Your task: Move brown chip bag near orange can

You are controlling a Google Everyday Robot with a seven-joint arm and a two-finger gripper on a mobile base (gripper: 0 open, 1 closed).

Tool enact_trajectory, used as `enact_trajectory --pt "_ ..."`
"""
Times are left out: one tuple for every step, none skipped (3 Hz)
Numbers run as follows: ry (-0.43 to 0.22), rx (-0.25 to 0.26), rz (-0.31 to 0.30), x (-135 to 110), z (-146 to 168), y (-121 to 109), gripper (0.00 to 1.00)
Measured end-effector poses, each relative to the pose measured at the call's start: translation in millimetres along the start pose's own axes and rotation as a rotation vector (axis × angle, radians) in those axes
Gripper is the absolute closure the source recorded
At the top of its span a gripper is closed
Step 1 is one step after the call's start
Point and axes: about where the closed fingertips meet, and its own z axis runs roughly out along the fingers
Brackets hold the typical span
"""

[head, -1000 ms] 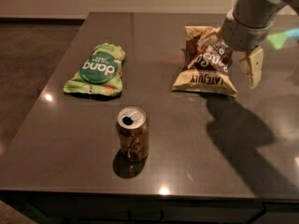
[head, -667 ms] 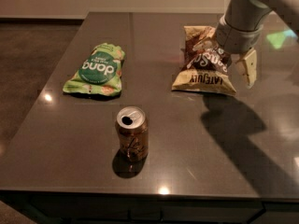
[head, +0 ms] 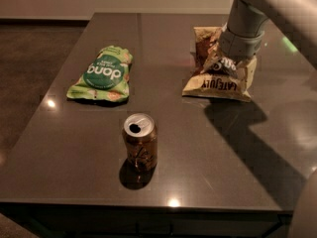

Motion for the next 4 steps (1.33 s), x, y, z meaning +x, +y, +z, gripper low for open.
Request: enact_trajectory --pt "-0.022 0.01 -0.011 -8 -1 -2 0.57" --pt "-0.045 0.078 -0.013 -35 -19 -1 0.88" --pt "-0.077 0.142 -0.016 -61 -41 2 1.0" --pt "-0.131 0.198 -0.022 -93 -66 10 1.0"
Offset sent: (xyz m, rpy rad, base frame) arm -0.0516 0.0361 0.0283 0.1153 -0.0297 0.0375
